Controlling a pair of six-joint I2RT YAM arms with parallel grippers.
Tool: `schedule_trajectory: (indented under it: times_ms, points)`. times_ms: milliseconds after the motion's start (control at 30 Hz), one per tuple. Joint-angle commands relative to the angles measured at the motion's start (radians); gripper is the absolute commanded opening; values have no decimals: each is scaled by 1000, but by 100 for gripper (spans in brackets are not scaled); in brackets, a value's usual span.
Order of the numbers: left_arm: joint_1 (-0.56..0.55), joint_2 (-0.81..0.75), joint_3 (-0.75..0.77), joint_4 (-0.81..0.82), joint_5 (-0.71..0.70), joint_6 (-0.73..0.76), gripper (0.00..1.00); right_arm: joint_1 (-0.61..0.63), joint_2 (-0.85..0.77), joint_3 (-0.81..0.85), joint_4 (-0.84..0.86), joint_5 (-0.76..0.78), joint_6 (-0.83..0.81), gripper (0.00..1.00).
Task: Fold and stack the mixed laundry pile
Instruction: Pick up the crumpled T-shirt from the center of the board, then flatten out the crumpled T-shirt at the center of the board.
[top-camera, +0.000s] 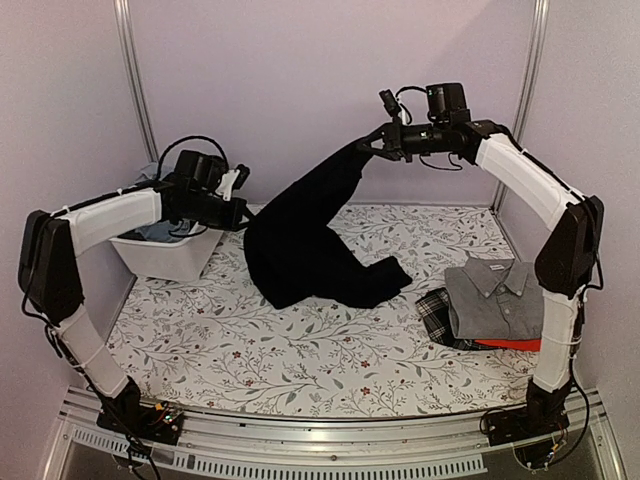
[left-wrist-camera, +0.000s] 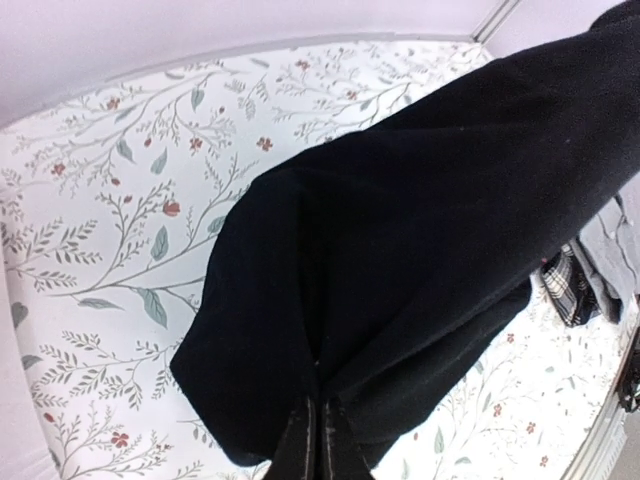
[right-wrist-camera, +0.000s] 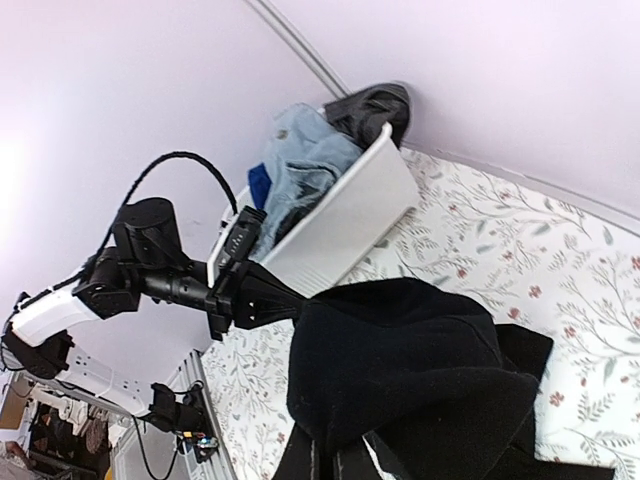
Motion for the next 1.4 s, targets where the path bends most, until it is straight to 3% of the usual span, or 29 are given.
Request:
schedule_trajectory:
  times_ms: [0,67,133,233,300,467,667,800,867,967,1067,1133,1167,1367]
  points:
    - [27,-129,-67,103,85,57,0,9,-105,32,224,-39,101,0]
    - [29,-174,-73,127,148,87,5,9,-123,52,270,-42,125,0]
    - [30,-190,-64,131,130,93,19,10,-140,58,324,-54,156,0]
    - [32,-164,-42,105,41,28,66,24,-151,57,369,-46,186,0]
    - [13,-172,-74,136,49,-40,83,35,-148,55,364,-19,187,0]
    - [-170,-251,-296,352,-18,-116,95,44,-145,49,339,103,160,0]
    - [-316,-156,-363,444,-106,-191,100,44,-155,58,410,161,158,0]
    - [-328,-42,-296,474,-237,-224,99,44,-161,59,422,149,170,0]
    - [-312,25,-210,434,-281,-223,91,45,-169,54,399,160,159,0]
    - [-274,103,-84,387,-265,-218,63,37,-197,20,350,201,125,0]
    - [-228,130,-8,375,-220,-219,19,18,-251,-93,350,220,129,0]
    - [-195,121,42,364,-148,-200,4,9,-288,-138,355,236,128,0]
    - [-185,109,64,348,-118,-180,0,5,-302,-151,360,243,125,0]
    - [-180,-67,120,214,110,36,0,-14,-421,-196,437,318,69,0]
